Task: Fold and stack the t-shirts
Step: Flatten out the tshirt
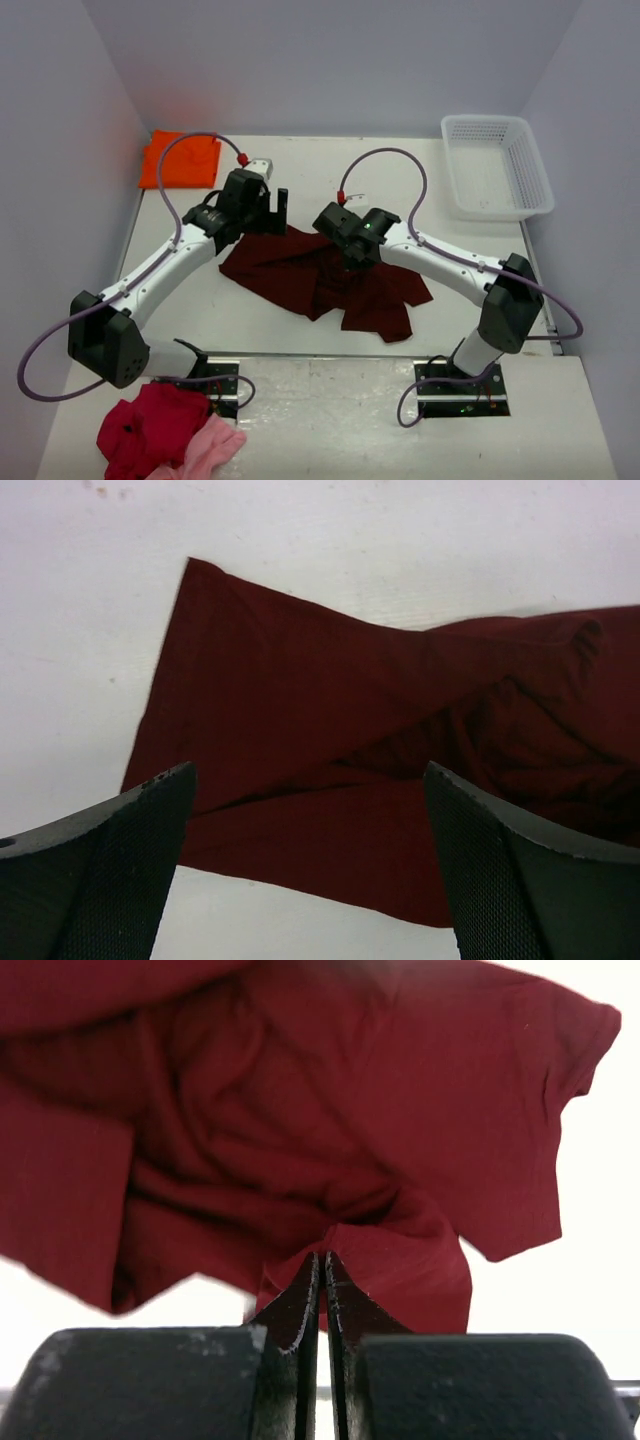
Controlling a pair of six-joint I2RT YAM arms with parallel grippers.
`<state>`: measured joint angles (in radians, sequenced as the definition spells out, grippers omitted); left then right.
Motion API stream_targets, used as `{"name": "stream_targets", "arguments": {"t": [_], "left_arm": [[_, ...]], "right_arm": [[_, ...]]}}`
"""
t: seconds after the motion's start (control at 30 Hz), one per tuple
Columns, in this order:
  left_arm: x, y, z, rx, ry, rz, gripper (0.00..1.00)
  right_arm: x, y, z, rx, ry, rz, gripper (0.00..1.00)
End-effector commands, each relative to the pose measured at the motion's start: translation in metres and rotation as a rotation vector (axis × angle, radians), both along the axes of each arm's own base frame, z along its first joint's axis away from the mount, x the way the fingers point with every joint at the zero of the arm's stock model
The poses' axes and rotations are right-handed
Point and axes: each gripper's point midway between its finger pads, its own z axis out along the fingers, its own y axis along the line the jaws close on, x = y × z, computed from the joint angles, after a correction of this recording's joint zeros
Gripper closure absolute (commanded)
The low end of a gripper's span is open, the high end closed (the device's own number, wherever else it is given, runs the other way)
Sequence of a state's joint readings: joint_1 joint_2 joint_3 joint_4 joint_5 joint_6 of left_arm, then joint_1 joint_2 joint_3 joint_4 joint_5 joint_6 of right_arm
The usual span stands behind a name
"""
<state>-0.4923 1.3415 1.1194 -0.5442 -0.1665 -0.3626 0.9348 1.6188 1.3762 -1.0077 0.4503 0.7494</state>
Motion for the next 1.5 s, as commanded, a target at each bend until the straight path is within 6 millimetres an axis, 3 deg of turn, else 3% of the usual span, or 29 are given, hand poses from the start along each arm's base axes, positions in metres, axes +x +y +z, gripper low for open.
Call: {"name": "stream_targets", "arguments": {"t": [0.0, 0.1, 0.2, 0.3, 0.4, 0.57, 0.67, 0.77, 0.87, 0.9, 1.0, 1.1, 1.23, 1.27, 1.33, 1.47], "left_arm": [[-0.003, -0.03, 0.015, -0.106, 0.01, -0.12, 0.06], [-0.013, -0.043, 0.002, -0.147, 0.071, -0.188, 0.12], [-0.019, -0.044, -0.015, -0.143, 0.12, -0.194, 0.26], [-0.026, -0.047, -0.025, -0.126, 0.142, -0.2, 0.28], [-0.034, -0.051, -0.026, -0.093, 0.129, -0.199, 0.27], [-0.048, -0.063, -0.026, -0.093, 0.139, -0.231, 0.25], [-0.056, -0.068, -0.031, -0.082, 0.149, -0.252, 0.25], [-0.069, -0.073, -0.043, -0.061, 0.175, -0.283, 0.29], [-0.075, -0.077, -0.053, -0.048, 0.199, -0.297, 0.29], [-0.072, -0.075, -0.056, -0.027, 0.194, -0.281, 0.29], [-0.072, -0.08, -0.066, 0.006, 0.21, -0.291, 0.28], [-0.071, -0.091, -0.074, 0.035, 0.218, -0.287, 0.28], [-0.069, -0.106, -0.089, 0.083, 0.239, -0.285, 0.32], [-0.067, -0.114, -0.086, 0.086, 0.229, -0.288, 0.32], [-0.065, -0.116, -0.099, 0.136, 0.254, -0.264, 0.32], [-0.056, -0.136, -0.095, 0.137, 0.236, -0.265, 0.33]], "right_arm": [[0.025, 0.006, 0.007, 0.029, -0.041, -0.034, 1.0], [0.03, 0.0, 0.002, 0.031, -0.033, -0.062, 1.0], [0.035, -0.005, -0.003, 0.066, -0.019, -0.093, 1.0], [0.041, -0.003, -0.009, 0.136, -0.002, -0.11, 1.0], [0.048, -0.002, -0.014, 0.162, 0.01, -0.124, 0.78], [0.067, -0.009, -0.034, 0.118, 0.043, -0.17, 0.75], [0.081, -0.013, -0.036, 0.1, 0.041, -0.174, 0.59], [0.083, -0.021, -0.026, 0.072, -0.011, -0.189, 0.45], [0.084, -0.031, 0.011, 0.136, -0.119, -0.205, 0.32], [0.086, -0.039, 0.037, 0.16, -0.182, -0.208, 0.3], [0.08, -0.051, 0.089, 0.202, -0.262, -0.213, 0.3], [0.058, -0.073, 0.146, 0.281, -0.365, -0.228, 0.32], [0.041, -0.095, 0.167, 0.292, -0.41, -0.251, 0.42], [0.038, -0.098, 0.166, 0.288, -0.408, -0.247, 0.44], [0.033, -0.101, 0.165, 0.286, -0.405, -0.245, 0.45], [0.025, -0.106, 0.146, 0.257, -0.372, -0.235, 0.46]]}}
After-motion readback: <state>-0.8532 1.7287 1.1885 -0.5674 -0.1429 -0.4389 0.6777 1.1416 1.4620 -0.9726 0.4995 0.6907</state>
